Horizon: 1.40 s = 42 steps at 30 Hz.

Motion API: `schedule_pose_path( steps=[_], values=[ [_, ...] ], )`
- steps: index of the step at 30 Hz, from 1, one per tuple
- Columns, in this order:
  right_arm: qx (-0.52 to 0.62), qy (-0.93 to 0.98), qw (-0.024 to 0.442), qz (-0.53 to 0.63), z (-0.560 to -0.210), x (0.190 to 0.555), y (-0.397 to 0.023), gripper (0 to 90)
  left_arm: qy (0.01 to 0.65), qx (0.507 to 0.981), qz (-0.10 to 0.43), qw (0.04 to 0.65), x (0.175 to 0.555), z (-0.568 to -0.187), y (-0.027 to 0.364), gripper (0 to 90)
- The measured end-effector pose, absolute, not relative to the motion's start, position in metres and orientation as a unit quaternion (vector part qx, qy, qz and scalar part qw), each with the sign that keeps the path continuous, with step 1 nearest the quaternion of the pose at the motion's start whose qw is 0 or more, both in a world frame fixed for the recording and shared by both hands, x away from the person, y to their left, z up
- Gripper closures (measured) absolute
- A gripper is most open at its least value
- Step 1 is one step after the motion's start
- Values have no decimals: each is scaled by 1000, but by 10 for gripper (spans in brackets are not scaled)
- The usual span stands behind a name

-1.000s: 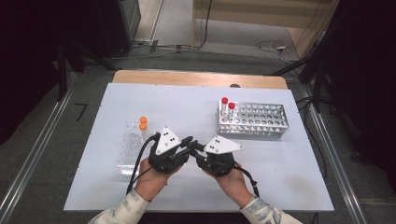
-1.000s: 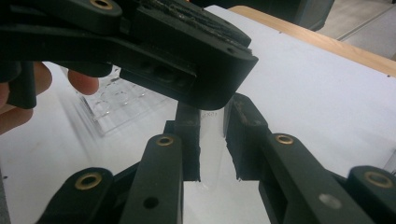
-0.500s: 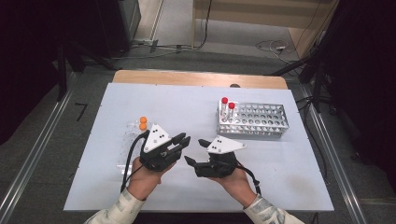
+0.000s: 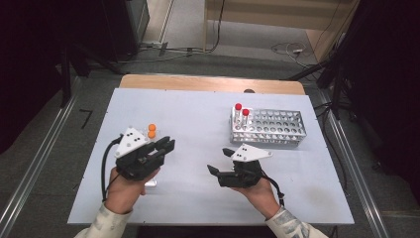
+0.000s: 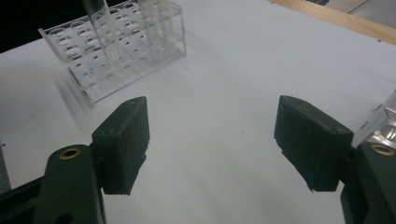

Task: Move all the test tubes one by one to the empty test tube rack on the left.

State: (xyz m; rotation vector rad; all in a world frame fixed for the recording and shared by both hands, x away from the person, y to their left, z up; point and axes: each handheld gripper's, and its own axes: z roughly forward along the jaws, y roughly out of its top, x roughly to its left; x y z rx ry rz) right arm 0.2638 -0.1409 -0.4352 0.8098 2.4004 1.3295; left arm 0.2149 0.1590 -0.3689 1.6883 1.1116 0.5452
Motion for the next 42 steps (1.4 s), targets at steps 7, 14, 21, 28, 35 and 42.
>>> schedule_pose_path(
  steps=[7,14,21,28,35,42],
  values=[
    [293,827,144,458,-436,265,-152,256,488,674,241,500,214,-365,191,769],
    [293,827,148,456,-437,266,-152,259,498,664,273,487,218,-366,201,769],
    [300,824,151,457,-436,267,-155,262,507,655,286,481,226,-369,209,768],
    [301,824,153,456,-435,268,-156,262,520,642,299,478,235,-373,217,768],
    [304,823,152,456,-435,268,-156,262,524,641,305,471,247,-381,215,768],
    [304,822,151,457,-435,268,-156,262,519,644,317,465,251,-385,210,768]
  ],
)
